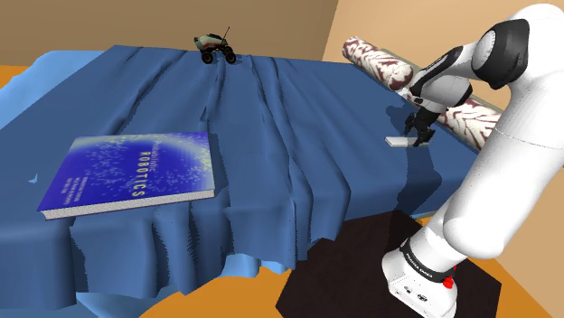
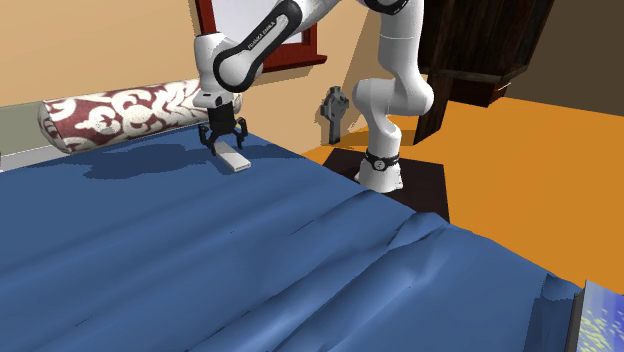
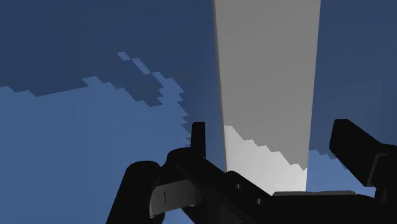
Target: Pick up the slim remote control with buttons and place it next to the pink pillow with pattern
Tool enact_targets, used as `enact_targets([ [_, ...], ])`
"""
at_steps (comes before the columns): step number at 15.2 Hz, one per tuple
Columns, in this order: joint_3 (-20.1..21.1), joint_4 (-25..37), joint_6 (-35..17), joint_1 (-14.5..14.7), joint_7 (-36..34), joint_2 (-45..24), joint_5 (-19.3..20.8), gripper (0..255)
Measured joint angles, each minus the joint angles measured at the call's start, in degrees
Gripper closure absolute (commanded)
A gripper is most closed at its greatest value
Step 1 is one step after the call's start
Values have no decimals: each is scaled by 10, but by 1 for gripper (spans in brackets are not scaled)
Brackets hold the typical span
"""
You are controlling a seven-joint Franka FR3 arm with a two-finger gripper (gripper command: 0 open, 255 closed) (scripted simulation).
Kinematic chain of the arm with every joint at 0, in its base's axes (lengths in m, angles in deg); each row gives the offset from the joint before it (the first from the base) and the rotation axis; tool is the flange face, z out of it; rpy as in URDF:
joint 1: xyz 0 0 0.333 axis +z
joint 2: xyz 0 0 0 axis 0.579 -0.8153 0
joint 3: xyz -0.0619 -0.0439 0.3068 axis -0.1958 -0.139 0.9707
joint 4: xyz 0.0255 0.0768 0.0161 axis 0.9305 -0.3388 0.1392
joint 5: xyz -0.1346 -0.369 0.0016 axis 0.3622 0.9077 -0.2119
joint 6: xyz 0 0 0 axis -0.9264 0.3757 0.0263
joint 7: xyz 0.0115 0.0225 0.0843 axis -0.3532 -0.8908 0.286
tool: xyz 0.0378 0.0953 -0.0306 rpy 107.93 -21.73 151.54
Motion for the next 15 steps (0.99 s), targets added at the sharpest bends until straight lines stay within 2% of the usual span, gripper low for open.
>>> enact_targets([
  [5,-5,3,6,5,-7,7,9,0],
  [8,-36,20,44,39,-51,61,73,0],
  [10,-41,24,54,46,-64,75,91,0],
  [15,-43,26,58,47,-67,79,96,0],
])
